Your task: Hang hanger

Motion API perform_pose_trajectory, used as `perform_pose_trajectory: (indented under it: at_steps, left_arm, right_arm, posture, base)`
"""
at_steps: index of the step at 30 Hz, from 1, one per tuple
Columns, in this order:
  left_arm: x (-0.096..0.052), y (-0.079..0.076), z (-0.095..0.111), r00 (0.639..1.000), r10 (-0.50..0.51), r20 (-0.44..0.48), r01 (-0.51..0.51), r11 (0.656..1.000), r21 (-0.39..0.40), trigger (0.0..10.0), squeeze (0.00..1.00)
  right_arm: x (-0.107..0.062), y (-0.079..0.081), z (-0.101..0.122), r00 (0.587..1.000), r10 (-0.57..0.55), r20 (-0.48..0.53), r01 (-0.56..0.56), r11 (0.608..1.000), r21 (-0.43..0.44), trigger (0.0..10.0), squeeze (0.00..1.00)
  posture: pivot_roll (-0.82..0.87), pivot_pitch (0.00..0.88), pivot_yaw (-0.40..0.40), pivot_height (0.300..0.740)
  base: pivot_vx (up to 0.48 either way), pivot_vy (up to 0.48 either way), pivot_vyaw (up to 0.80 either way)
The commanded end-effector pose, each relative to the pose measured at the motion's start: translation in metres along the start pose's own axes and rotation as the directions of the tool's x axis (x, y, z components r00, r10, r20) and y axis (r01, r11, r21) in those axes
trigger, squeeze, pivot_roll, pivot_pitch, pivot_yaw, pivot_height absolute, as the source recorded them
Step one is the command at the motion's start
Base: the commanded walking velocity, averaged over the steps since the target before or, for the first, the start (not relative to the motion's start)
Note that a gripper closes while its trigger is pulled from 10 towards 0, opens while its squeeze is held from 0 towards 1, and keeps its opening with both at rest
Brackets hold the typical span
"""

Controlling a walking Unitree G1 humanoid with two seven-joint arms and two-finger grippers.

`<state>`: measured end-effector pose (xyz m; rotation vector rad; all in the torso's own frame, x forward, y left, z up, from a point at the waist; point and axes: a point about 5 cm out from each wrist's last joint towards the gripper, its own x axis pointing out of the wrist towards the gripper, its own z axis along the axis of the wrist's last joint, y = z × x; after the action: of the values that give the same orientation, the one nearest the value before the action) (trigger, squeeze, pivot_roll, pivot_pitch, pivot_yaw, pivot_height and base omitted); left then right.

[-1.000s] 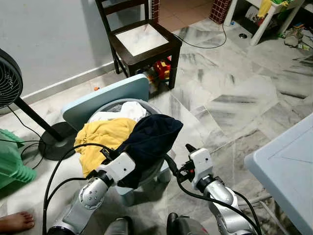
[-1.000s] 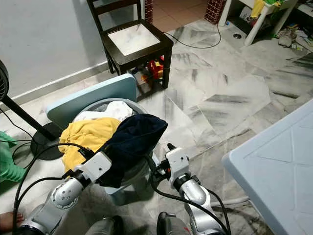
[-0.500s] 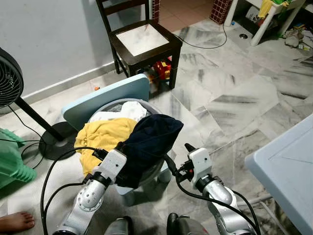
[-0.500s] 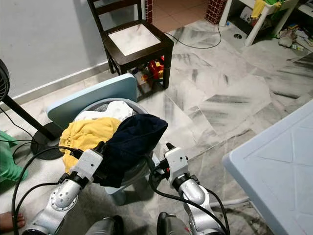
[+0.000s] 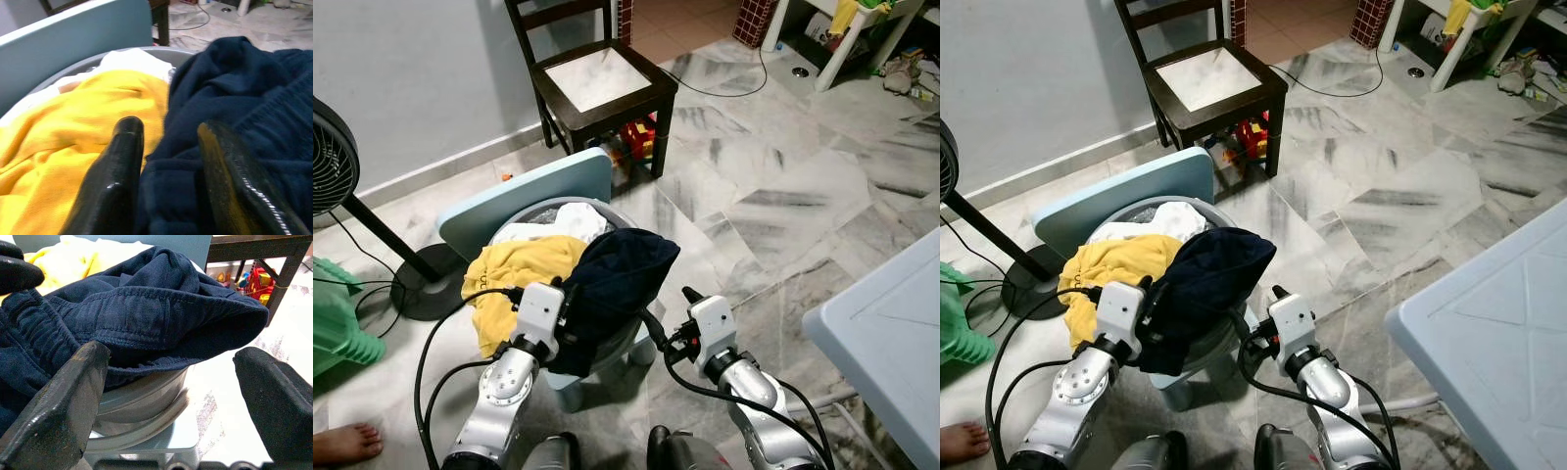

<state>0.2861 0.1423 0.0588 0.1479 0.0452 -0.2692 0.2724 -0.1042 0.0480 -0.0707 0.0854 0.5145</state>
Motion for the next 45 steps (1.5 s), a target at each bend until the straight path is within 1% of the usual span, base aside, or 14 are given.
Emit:
perform_pose_trajectory:
  at_steps: [1,9,18,21,22,23,24,30,37,40,41,42,43,45]
  left_arm:
    - [-0.003,0.001,-0.004,1.000,0.012,-0.026,-0.013,1.000,-0.026,10.0,1.00]
    - [-0.005,0.002,-0.010,0.996,0.011,-0.090,-0.021,0.994,-0.106,10.0,1.00]
    - [-0.005,-0.006,-0.018,0.986,-0.059,-0.155,0.040,0.992,-0.123,10.0,1.00]
    - [-0.006,-0.009,-0.025,0.971,-0.106,-0.216,0.080,0.989,-0.127,10.0,1.00]
    - [-0.007,-0.010,-0.028,0.964,-0.124,-0.233,0.093,0.986,-0.140,10.0,0.83]
    - [-0.006,-0.011,-0.029,0.962,-0.133,-0.239,0.098,0.983,-0.154,3.7,0.00]
    - [-0.006,-0.011,-0.029,0.961,-0.138,-0.239,0.104,0.983,-0.150,0.0,0.00]
    - [-0.002,-0.009,-0.028,0.961,-0.137,-0.240,0.106,0.984,-0.140,0.0,0.00]
    - [-0.003,-0.007,-0.030,0.958,-0.139,-0.252,0.111,0.986,-0.123,0.0,0.00]
    - [-0.004,-0.006,-0.032,0.957,-0.137,-0.257,0.116,0.989,-0.097,0.0,0.00]
    - [-0.005,-0.005,-0.033,0.955,-0.134,-0.266,0.119,0.990,-0.074,0.0,0.00]
    - [-0.005,-0.005,-0.033,0.955,-0.134,-0.266,0.119,0.990,-0.074,0.0,0.00]
    - [-0.006,-0.005,-0.033,0.955,-0.136,-0.263,0.130,0.991,-0.041,0.0,0.00]
    - [-0.007,-0.005,-0.033,0.955,-0.137,-0.262,0.134,0.990,-0.030,0.0,0.00]
  right_arm:
    - [-0.005,0.002,-0.007,1.000,-0.005,-0.019,0.006,1.000,0.011,10.0,0.00]
    - [-0.004,0.000,-0.007,1.000,-0.011,-0.020,0.011,1.000,0.010,10.0,0.00]
    - [-0.003,0.001,-0.006,1.000,-0.008,-0.015,0.009,1.000,0.012,10.0,0.00]
    - [-0.003,0.000,-0.006,1.000,-0.014,-0.013,0.014,1.000,0.011,10.0,0.00]
    - [-0.003,0.000,-0.006,1.000,-0.016,-0.013,0.016,1.000,0.011,10.0,0.00]
    - [-0.003,-0.001,-0.006,1.000,-0.019,-0.012,0.019,1.000,0.010,10.0,0.00]
    - [-0.003,-0.001,-0.006,1.000,-0.019,-0.012,0.019,1.000,0.011,10.0,0.00]
    - [-0.002,0.001,-0.007,1.000,-0.019,-0.013,0.019,1.000,0.012,10.0,0.00]
    - [-0.002,0.001,-0.007,1.000,-0.022,-0.011,0.022,1.000,0.011,10.0,0.00]
    - [-0.002,0.001,-0.006,1.000,-0.024,-0.009,0.024,1.000,0.011,10.0,0.00]
    - [-0.002,0.001,-0.006,1.000,-0.024,-0.009,0.024,1.000,0.011,10.0,0.00]
    - [-0.002,0.001,-0.006,1.000,-0.024,-0.009,0.024,1.000,0.011,10.0,0.00]
    - [-0.002,0.001,-0.006,1.000,-0.024,-0.008,0.024,1.000,0.012,10.0,0.00]
    - [-0.002,0.002,-0.007,1.000,-0.024,-0.008,0.024,1.000,0.013,10.0,0.00]
  posture:
    - [0.07,0.239,-0.001,0.740]
    - [0.07,0.239,0.003,0.740]
    - [0.07,0.242,0.004,0.740]
    - [0.07,0.240,0.010,0.740]
    - [0.07,0.240,0.010,0.740]
    - [0.07,0.239,0.012,0.740]
    - [0.07,0.239,0.012,0.740]
    - [0.07,0.235,0.014,0.740]
    - [0.07,0.234,0.015,0.740]
    - [0.08,0.235,0.016,0.740]
    - [0.08,0.236,0.015,0.740]
    - [0.08,0.236,0.015,0.740]
    - [0.08,0.237,0.018,0.740]
    - [0.08,0.236,0.016,0.740]
  base:
    - [0.000,0.000,0.00]
    - [0.000,0.000,0.00]
    - [0.000,0.000,0.00]
    - [0.000,0.000,0.00]
    - [0.000,0.000,0.00]
    - [0.000,0.000,0.00]
    - [0.000,0.000,0.00]
    - [0.000,0.000,0.00]
    - [0.000,0.000,0.00]
    - [0.000,0.000,0.00]
    - [0.000,0.000,0.00]
    - [0.000,0.000,0.00]
    - [0.000,0.000,0.00]
    - [0.000,0.000,0.00]
